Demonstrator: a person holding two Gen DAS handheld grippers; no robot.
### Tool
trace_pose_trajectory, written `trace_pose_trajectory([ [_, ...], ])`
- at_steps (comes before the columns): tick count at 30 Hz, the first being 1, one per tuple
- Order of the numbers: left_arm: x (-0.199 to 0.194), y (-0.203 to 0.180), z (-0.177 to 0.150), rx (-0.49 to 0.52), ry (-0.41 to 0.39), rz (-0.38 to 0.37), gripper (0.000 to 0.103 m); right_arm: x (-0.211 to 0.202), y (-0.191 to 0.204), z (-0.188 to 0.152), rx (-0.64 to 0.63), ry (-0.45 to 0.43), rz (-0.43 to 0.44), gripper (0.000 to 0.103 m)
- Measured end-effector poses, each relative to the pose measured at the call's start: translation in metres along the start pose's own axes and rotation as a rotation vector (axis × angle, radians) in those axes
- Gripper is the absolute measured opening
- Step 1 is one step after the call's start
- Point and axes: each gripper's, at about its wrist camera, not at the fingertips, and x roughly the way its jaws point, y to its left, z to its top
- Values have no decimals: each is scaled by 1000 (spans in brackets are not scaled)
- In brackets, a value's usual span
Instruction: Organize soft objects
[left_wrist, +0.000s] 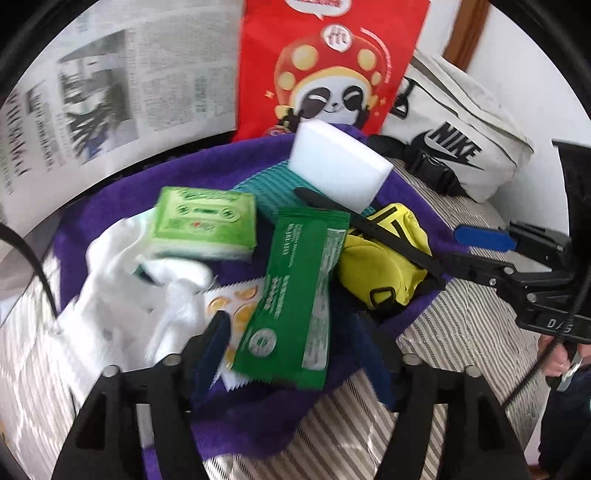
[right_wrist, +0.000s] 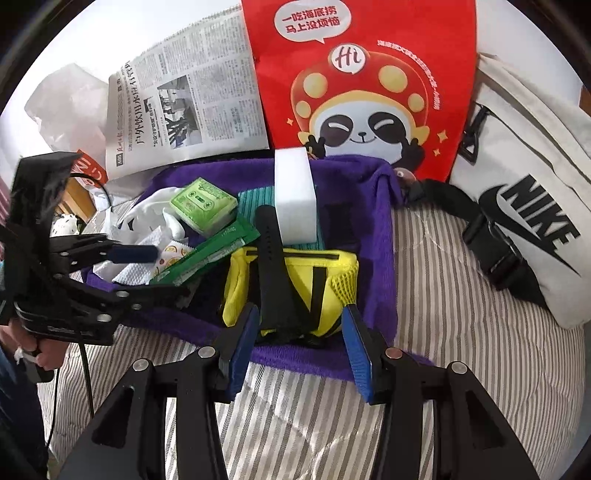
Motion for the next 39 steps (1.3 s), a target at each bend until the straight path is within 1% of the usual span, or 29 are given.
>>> trace_pose_trajectory([
  [1,-4,2,-1,-11,-2,5,76,0,1,-1,6,16,-13,49],
  [3,-13,4,-4,-40,-3,32,76,-1,1,-3,23,22,-25,51],
  [7,-30,3,-13,-67,-14,58,87,-8,2,-6,72,33,-4,51],
  [8,-36,2,-16,-76,-18,71,88,-11,2,-6,87,36,-6,54],
  [10,-44,2,-21,-87,-26,83,90,-17,5,-6,106,42,-19,67],
  [12,-54,1,-28,-111,-33,99,92,-24,9,-6,115,30,-27,71],
  [14,-63,0,-35,-135,-41,112,93,-33,16,-7,120,20,-33,78],
  [15,-66,0,-38,-145,-47,118,93,-37,19,-7,120,18,-38,87],
  [16,-71,-1,-42,-158,-53,126,93,-43,23,-8,119,12,-47,92],
  [18,-81,-2,-49,-179,-63,152,93,-55,34,-10,113,-14,-63,93],
  [20,-93,-4,-57,-197,-80,178,93,-63,44,-12,107,-13,-78,101],
  [21,-98,-5,-60,-205,-90,189,93,-66,48,-13,106,-10,-93,103],
  [23,-111,-10,-68,-217,-104,220,93,-73,59,-18,99,-7,-138,103],
  [24,-117,-11,-71,-230,-115,241,93,-78,63,-21,100,-9,-144,103],
  [26,-129,-15,-79,-252,-141,271,93,-86,68,-29,119,-16,-131,103],
  [29,-145,-21,-92,-282,-168,279,93,-98,75,-42,122,-22,-140,103],
  [32,-156,-30,-104,-303,-183,291,93,-110,79,-56,101,-23,-202,103],
  [34,-163,-38,-114,-300,-191,310,93,-119,79,-65,93,-31,-228,103],
  [37,-170,-49,-124,-296,-202,340,93,-132,75,-76,103,-46,-223,103],
  [39,-175,-55,-129,-297,-218,335,93,-139,72,-84,112,-48,-218,103],
])
